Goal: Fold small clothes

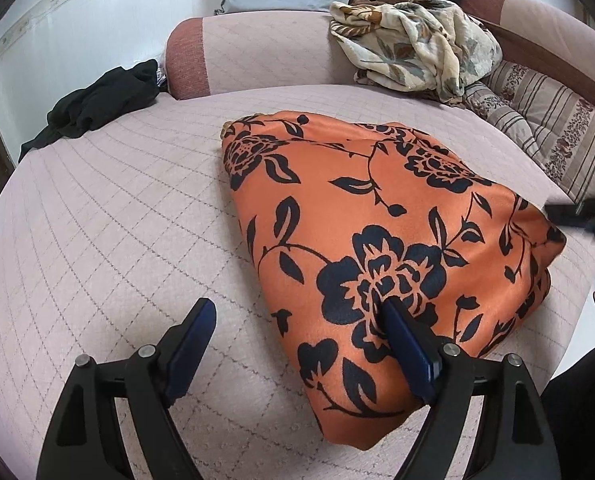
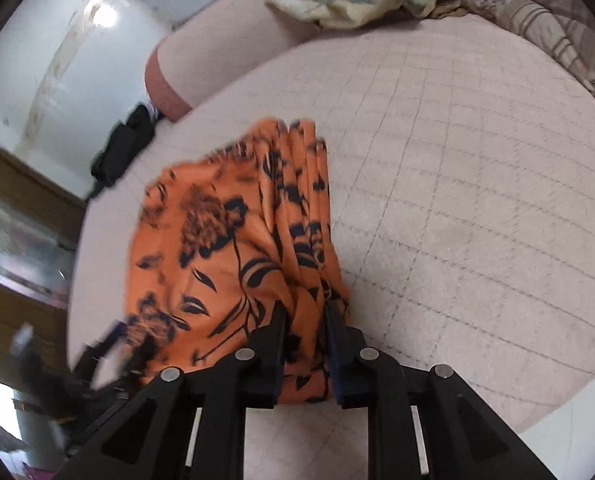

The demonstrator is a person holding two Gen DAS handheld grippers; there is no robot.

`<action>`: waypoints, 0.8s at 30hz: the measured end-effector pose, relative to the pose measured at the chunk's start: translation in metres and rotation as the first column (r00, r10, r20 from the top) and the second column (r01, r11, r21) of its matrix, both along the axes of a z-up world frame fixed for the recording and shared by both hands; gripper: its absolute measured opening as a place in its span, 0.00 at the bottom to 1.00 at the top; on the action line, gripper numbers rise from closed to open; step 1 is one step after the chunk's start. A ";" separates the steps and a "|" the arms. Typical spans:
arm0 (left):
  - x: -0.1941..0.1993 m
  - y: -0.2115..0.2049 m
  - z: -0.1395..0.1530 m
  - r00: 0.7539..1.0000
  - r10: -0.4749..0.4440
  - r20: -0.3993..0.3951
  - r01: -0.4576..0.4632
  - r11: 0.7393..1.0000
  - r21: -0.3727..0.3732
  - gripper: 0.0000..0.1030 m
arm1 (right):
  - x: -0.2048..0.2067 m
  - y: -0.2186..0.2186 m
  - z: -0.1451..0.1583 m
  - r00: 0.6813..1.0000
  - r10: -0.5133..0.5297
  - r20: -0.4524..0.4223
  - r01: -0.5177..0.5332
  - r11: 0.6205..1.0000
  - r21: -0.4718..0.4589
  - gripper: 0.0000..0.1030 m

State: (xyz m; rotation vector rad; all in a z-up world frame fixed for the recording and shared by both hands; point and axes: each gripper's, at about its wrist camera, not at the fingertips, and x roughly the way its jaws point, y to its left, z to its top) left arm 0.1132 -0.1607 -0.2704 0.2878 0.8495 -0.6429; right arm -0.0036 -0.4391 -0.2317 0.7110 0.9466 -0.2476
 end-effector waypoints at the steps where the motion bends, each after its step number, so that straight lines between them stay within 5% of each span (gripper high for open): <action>1: 0.000 -0.002 0.000 1.000 0.001 0.002 -0.001 1.000 0.002 0.83 | -0.004 -0.001 0.013 0.999 -0.017 0.031 0.019 0.999 -0.046 0.20; 3: -0.001 -0.003 0.000 1.000 0.001 0.007 -0.001 1.000 0.005 0.83 | -0.006 0.003 0.036 0.994 -0.019 0.104 0.033 0.991 -0.129 0.20; 6: -0.001 -0.004 0.000 1.000 0.000 0.017 0.000 1.000 0.009 0.83 | 0.009 0.012 0.044 0.985 0.039 0.169 -0.024 0.996 -0.090 0.20; 12: 0.001 -0.003 -0.001 1.000 0.008 0.016 -0.008 1.000 0.012 0.87 | 0.049 0.033 -0.003 0.994 0.111 0.014 -0.109 0.989 -0.102 0.19; 14: 0.002 -0.004 -0.001 1.000 0.011 0.015 -0.012 1.000 0.013 0.88 | 0.051 0.026 -0.025 0.994 0.101 -0.040 -0.103 0.993 -0.062 0.12; 19: 0.004 -0.004 -0.002 1.000 0.024 0.005 -0.024 1.000 0.012 0.90 | 0.045 0.011 -0.015 0.998 0.069 -0.013 -0.068 0.997 0.033 0.11; 24: 0.003 -0.007 -0.002 1.000 0.025 0.008 -0.025 1.000 0.019 0.91 | 0.066 0.022 0.007 0.994 0.106 0.023 -0.105 0.994 -0.042 0.17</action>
